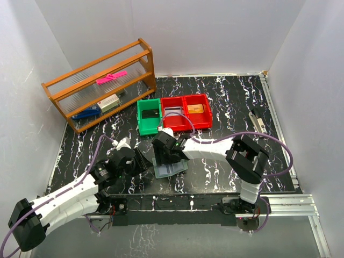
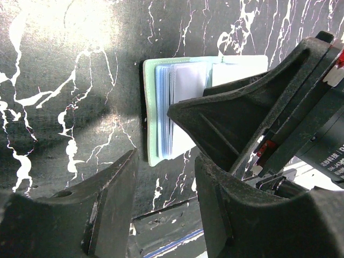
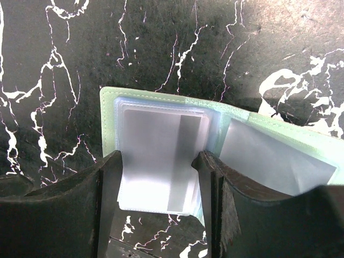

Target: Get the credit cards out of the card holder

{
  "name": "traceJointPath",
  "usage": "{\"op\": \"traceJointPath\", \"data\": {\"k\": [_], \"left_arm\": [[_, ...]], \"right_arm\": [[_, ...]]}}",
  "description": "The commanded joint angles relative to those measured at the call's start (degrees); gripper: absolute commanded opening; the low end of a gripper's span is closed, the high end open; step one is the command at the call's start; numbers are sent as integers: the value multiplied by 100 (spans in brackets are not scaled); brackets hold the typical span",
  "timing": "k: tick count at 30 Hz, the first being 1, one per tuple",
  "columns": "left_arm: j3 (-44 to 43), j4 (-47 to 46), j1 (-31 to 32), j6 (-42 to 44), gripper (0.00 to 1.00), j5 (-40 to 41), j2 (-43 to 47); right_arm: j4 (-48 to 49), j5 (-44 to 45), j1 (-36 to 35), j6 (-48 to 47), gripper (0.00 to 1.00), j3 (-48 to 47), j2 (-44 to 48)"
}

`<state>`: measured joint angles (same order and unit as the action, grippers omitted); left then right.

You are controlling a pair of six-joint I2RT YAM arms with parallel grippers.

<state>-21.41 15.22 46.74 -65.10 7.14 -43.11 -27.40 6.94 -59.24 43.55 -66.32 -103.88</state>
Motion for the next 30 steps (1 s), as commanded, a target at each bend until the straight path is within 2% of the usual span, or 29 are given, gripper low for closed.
{"op": "traceJointPath", "data": {"k": [1, 16, 30], "left_arm": [[-121, -17, 1, 35, 45, -12, -42], [12, -1082, -7, 354, 49, -804, -653], [71, -1683, -1, 311, 49, -1195, -1146]], "right_arm": [[17, 48, 9, -21, 51, 155, -177], [1526, -1568, 780, -21, 49, 1386, 376], [2028, -2158, 1008, 83, 51, 1804, 570]]}}
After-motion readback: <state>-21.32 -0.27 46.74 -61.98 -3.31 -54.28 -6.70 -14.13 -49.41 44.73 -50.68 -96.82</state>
